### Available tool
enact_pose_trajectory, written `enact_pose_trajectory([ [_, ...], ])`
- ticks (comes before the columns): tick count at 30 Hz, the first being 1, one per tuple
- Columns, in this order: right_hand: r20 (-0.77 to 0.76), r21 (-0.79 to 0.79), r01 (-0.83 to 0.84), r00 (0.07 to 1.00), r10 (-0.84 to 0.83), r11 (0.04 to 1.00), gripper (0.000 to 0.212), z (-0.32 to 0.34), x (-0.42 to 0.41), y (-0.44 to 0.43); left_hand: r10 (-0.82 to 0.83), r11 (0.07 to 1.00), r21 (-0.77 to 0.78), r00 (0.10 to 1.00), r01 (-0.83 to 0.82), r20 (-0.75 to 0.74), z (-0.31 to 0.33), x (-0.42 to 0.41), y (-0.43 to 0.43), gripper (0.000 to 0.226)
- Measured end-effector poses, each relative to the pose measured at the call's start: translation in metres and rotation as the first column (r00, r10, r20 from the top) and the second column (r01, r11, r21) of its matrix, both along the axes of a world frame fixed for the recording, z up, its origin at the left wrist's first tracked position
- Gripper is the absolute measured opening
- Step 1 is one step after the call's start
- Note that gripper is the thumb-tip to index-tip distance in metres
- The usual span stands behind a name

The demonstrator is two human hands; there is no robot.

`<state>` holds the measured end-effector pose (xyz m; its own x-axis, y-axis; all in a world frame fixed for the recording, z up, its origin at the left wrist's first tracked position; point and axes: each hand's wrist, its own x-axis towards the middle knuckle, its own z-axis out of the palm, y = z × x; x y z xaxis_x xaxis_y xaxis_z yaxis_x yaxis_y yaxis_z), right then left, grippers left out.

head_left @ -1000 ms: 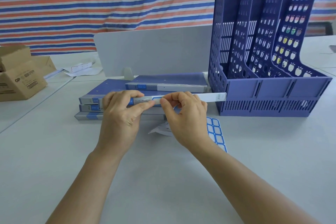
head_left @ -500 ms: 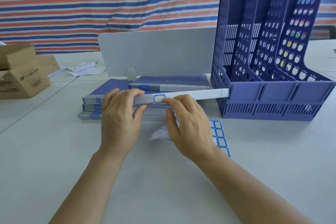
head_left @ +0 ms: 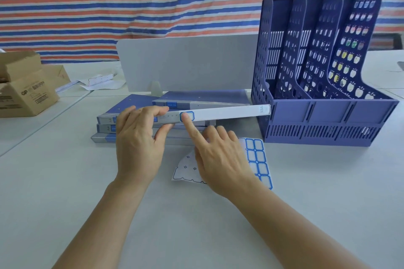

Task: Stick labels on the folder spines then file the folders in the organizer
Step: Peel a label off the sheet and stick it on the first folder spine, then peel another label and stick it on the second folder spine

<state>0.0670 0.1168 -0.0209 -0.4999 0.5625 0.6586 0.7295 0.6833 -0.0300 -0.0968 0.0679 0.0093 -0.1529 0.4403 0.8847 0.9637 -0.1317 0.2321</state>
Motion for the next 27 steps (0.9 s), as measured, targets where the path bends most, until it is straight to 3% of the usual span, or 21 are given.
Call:
enact_pose_trajectory([
  [3,-0.032,-0.013,-0.110,0.993,0.110,0.994,0.078,0.003,0.005,0.008,0.002,1.000,-0.019,1.000,-0.002,-0.004,-0.001,-0.002,0.000,0.031],
  [5,-0.192,-0.091,-0.205,0.964,0.185,0.974,0.057,0.010,0.015,0.008,0.019,0.998,-0.059,1.000,-0.019,-0.010,-0.003,-0.004,0.000,0.032],
  [8,-0.374,-0.184,-0.218,0.917,0.137,0.958,0.025,0.016,0.039,0.013,0.009,0.992,-0.122,0.998,-0.016,-0.057,-0.006,-0.005,0.002,0.029],
  [12,-0.310,-0.404,-0.148,0.951,0.018,0.903,0.020,0.013,0.076,0.031,-0.005,0.985,-0.171,0.998,-0.006,-0.066,-0.008,-0.006,0.004,0.021],
  [14,-0.215,-0.501,-0.093,0.976,-0.020,0.861,0.027,0.011,0.092,0.031,0.007,0.983,-0.181,0.998,-0.019,-0.065,-0.010,-0.006,0.005,0.014],
  [18,0.181,-0.578,0.172,0.980,-0.080,0.797,0.081,0.010,0.110,0.025,0.032,0.975,-0.217,0.998,-0.043,-0.055,-0.013,-0.004,0.006,0.009],
  [20,0.278,-0.602,0.229,0.958,-0.068,0.765,0.099,0.010,0.110,0.024,0.022,0.975,-0.218,0.998,-0.034,-0.056,-0.013,-0.002,0.006,0.006],
  [24,0.216,-0.711,0.139,0.976,0.026,0.690,0.107,0.014,0.104,0.023,-0.075,0.989,-0.119,0.995,0.081,0.061,-0.005,0.008,0.003,0.007],
  [27,0.088,-0.793,0.025,0.993,0.073,0.609,0.093,0.018,0.102,0.021,-0.202,0.973,-0.083,0.971,0.213,0.125,0.000,0.021,-0.003,0.005],
])
